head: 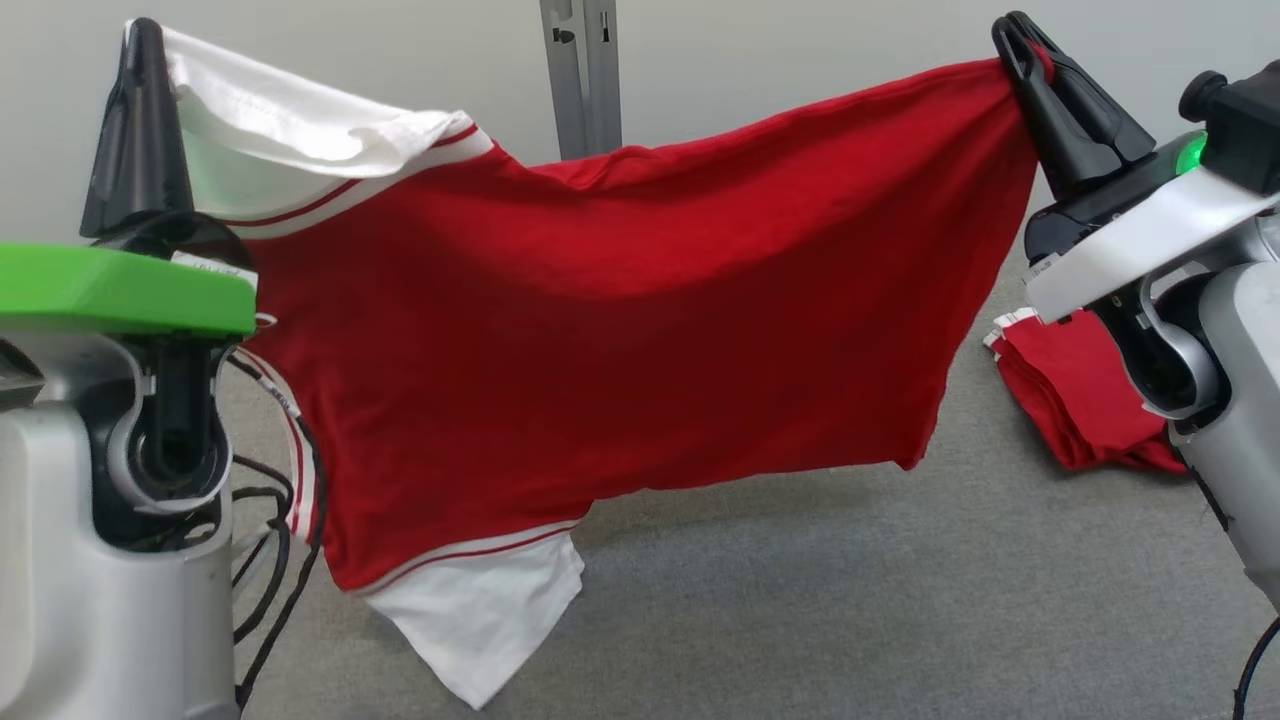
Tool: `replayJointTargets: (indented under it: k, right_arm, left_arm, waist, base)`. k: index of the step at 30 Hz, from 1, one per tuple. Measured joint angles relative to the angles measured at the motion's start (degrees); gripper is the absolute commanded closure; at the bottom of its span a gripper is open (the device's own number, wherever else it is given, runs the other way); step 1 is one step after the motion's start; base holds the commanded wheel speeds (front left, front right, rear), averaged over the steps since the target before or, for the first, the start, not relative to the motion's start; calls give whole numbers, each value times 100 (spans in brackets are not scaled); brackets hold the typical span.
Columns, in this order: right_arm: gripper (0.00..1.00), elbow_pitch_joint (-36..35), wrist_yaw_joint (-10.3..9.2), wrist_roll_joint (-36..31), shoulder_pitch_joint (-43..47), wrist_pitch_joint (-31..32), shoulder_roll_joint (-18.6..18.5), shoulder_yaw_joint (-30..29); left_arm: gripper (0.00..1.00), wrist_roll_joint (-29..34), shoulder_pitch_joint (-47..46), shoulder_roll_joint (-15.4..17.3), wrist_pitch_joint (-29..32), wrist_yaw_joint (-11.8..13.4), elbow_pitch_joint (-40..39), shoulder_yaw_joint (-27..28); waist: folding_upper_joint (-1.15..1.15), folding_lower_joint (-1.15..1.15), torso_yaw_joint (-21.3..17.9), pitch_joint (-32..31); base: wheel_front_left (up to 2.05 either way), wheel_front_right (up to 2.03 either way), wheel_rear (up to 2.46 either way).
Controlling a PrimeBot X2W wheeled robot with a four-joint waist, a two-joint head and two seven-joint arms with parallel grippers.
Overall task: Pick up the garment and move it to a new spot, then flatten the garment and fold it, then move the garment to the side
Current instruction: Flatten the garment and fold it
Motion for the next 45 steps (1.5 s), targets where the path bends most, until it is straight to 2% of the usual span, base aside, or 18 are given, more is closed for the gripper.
replayJointTargets:
  k: [5, 10, 12, 15, 17, 19, 22, 26, 30, 35, 38, 40, 42, 45]
  right_arm:
    - [100, -787, 0, -99, 462, 508, 55, -639]
    - [100, -1421, 0, -327, 848, 1112, 194, -1122]
    - [100, -1537, 0, -449, 881, 1327, 213, -1256]
    - [100, -1502, 0, -421, 791, 1572, 305, -1301]
    - [100, -1310, 1, -346, 518, 1623, 327, -1282]
    - [100, -965, 0, -223, 85, 1629, 322, -1152]
    - [100, -288, 0, -178, -773, 1447, 264, -788]
    - [100, 867, 0, -313, -2220, 1033, 149, -59]
    - [100, 2186, 1, -502, -3673, 333, 244, 445]
    - [100, 3400, 1, -823, -4942, -711, 555, 524]
    - [100, 3689, 1, -844, -5166, -815, 725, 350]
    - [100, 3526, 1, -943, -5115, -824, 737, 266]
    - [100, 3334, 1, -1074, -4860, -831, 691, 224]
    - [100, 3294, 1, -1117, -4272, -829, 639, 120]
  left_arm:
    - [100, -181, 303, 149, 505, 413, -1087, 178]
    - [100, -252, 372, 334, 1053, 733, -1664, 169]
    - [100, -189, 300, 450, 1240, 822, -1626, 101]
    - [100, -249, -54, 459, 1539, 946, -1310, -18]
    - [100, -366, -416, 381, 1663, 1002, -934, -51]
    - [100, -244, -944, 453, 1715, 991, -419, -170]
    - [100, -125, -1894, 397, 1651, 871, 519, -372]
    - [100, 242, -3388, 358, 1315, 589, 1901, -602]
    - [100, 553, -5029, 219, 488, 245, 3274, -679]
    - [100, 821, -6532, 58, -780, -102, 4643, -647]
    - [100, 849, -6919, -41, -1354, -314, 5253, -600]
    - [100, 818, -6976, -131, -1548, -485, 5588, -622]
    - [100, 844, -6963, -232, -1640, -724, 5918, -769]
    - [100, 933, -6785, -279, -1750, -935, 6239, -973]
  waist:
    - [0, 0, -85, -21]
    - [0, 0, -64, 145]
    - [0, 0, -46, 254]
    - [0, 0, -27, 452]
    - [0, 0, -18, 621]
    - [0, 0, -10, 844]
    - [0, 0, -10, 1222]
    - [0, 0, -26, 1758]
    - [0, 0, -47, 2325]
    - [0, 0, -58, 2910]
    - [0, 0, -37, 3132]
    - [0, 1, 10, 3215]
    - [0, 1, 93, 3262]
    - [0, 1, 231, 3291]
  base:
    - [0, 0, 0]
    - [0, 0, 0]
    - [0, 0, 0]
    - [0, 0, 0]
    - [0, 0, 0]
    - [0, 0, 0]
    - [0, 0, 0]
    - [0, 0, 0]
    - [0, 0, 0]
    - [0, 0, 0]
    - [0, 0, 0]
    - [0, 0, 0]
    - [0, 0, 0]
    - [0, 0, 0]
